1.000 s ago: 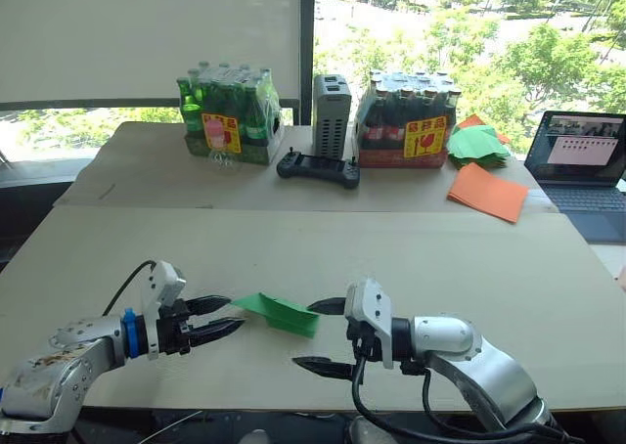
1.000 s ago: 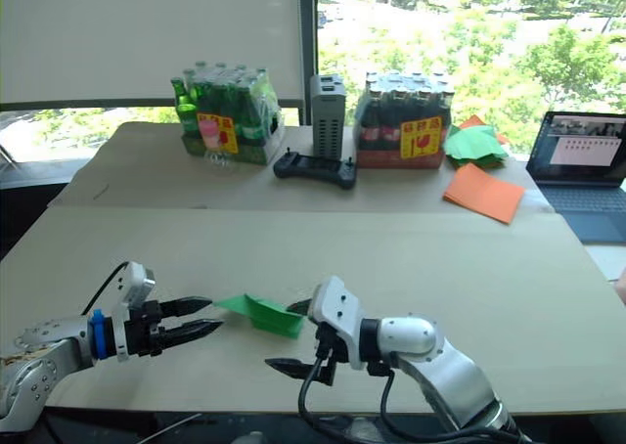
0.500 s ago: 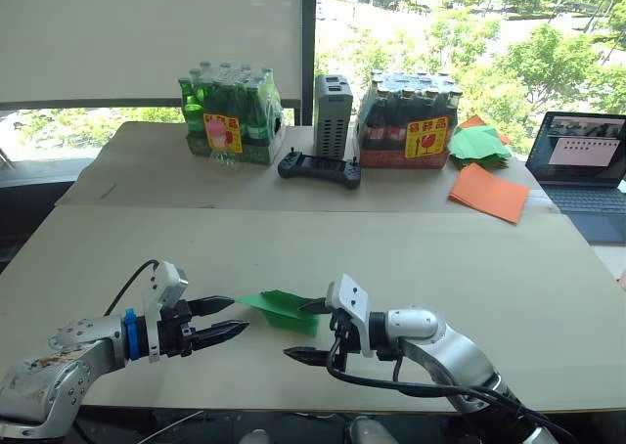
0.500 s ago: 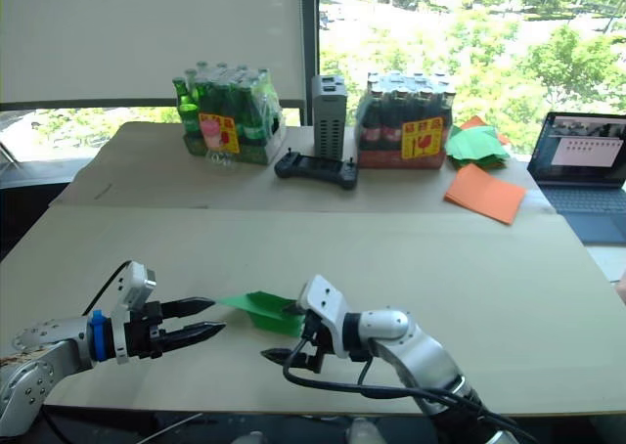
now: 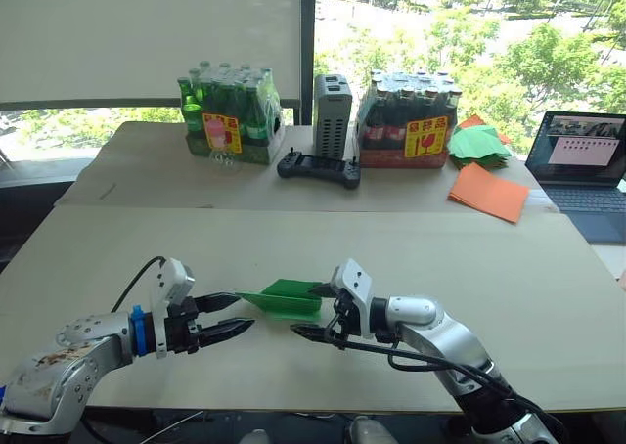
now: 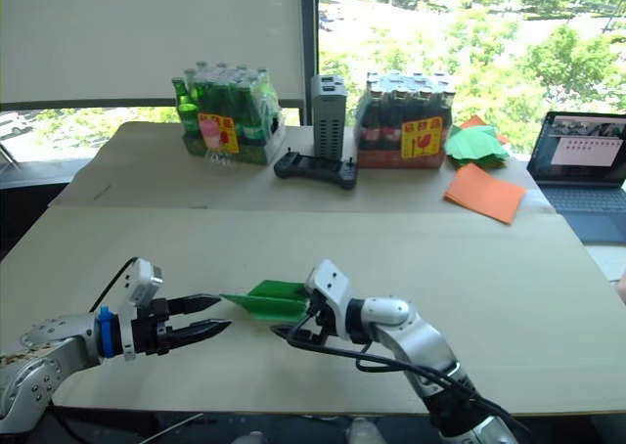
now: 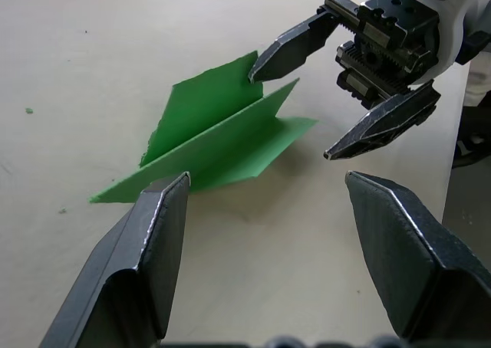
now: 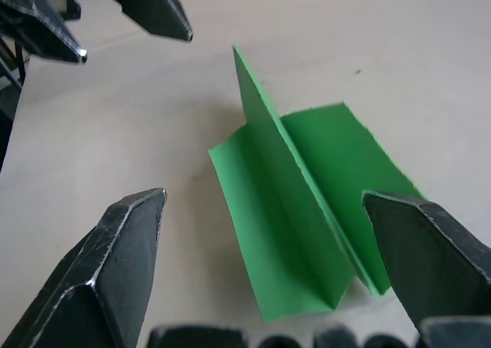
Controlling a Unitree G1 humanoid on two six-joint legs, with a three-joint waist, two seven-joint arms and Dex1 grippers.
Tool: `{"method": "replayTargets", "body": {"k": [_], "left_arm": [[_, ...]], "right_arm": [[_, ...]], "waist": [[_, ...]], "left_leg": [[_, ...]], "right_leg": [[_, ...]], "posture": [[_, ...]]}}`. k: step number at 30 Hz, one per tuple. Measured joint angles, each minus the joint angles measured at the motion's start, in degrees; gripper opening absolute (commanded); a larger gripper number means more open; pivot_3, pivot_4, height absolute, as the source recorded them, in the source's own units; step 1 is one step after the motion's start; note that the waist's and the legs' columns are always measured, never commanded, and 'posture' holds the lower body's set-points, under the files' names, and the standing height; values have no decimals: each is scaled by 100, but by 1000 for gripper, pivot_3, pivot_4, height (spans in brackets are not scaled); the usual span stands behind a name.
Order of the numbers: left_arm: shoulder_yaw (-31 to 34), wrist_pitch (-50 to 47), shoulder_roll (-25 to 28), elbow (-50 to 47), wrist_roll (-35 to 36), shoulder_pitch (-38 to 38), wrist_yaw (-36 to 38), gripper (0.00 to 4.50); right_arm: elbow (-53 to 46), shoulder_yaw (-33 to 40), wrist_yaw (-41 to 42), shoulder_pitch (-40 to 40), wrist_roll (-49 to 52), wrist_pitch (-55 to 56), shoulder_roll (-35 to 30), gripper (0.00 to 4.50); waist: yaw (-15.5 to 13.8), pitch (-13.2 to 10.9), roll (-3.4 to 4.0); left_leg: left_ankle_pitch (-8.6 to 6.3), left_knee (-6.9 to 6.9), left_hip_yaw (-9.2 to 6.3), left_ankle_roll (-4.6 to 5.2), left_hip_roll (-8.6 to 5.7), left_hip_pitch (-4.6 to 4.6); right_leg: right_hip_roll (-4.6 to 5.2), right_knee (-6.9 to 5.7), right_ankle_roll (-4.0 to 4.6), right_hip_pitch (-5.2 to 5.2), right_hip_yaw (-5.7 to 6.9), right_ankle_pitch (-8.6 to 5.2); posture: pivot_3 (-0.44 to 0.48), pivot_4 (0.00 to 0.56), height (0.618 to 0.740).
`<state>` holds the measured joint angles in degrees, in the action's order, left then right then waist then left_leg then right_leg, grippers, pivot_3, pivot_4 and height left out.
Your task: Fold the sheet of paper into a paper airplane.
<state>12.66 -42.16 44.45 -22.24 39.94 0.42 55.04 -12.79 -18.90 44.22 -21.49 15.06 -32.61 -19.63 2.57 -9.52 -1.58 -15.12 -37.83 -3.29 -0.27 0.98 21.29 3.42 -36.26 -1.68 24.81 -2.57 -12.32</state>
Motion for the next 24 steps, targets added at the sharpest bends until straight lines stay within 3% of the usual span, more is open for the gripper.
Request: {"method": "replayTargets", "body": {"k": [9,15,20,24], "left_arm": [[-59,354,-72,266,-117,5,80,3446],[-198,886,-79,599,-448,296,305,3446],[-234,1168,-123,719,-552,378,412,3496],[-234,1239,-127,763,-589,416,460,3496]], "right_arm": [[108,245,-12,-81,306,-220,64,4500],[-49,-225,266,-451,-571,806,-629,4500],[306,-420,318,-568,-964,1419,-458,3026],[612,-493,451,-673,-1145,1683,-452,1589]], "waist": [[-4,0,0],[3,0,1],[-3,1,0],[-10,1,0]], "left_leg": [[0,0,1,0,-1,0],[0,0,3,0,0,-3],[0,-1,4,0,-1,-2],[0,-1,3,0,-1,-2]], "right_leg": [[1,-1,1,0,0,1],[0,0,1,0,1,1],[2,-3,2,0,-1,3],[2,-3,1,0,-1,4]], "posture": [[0,150,740],[0,150,740],[0,150,740],[0,150,740]]}}
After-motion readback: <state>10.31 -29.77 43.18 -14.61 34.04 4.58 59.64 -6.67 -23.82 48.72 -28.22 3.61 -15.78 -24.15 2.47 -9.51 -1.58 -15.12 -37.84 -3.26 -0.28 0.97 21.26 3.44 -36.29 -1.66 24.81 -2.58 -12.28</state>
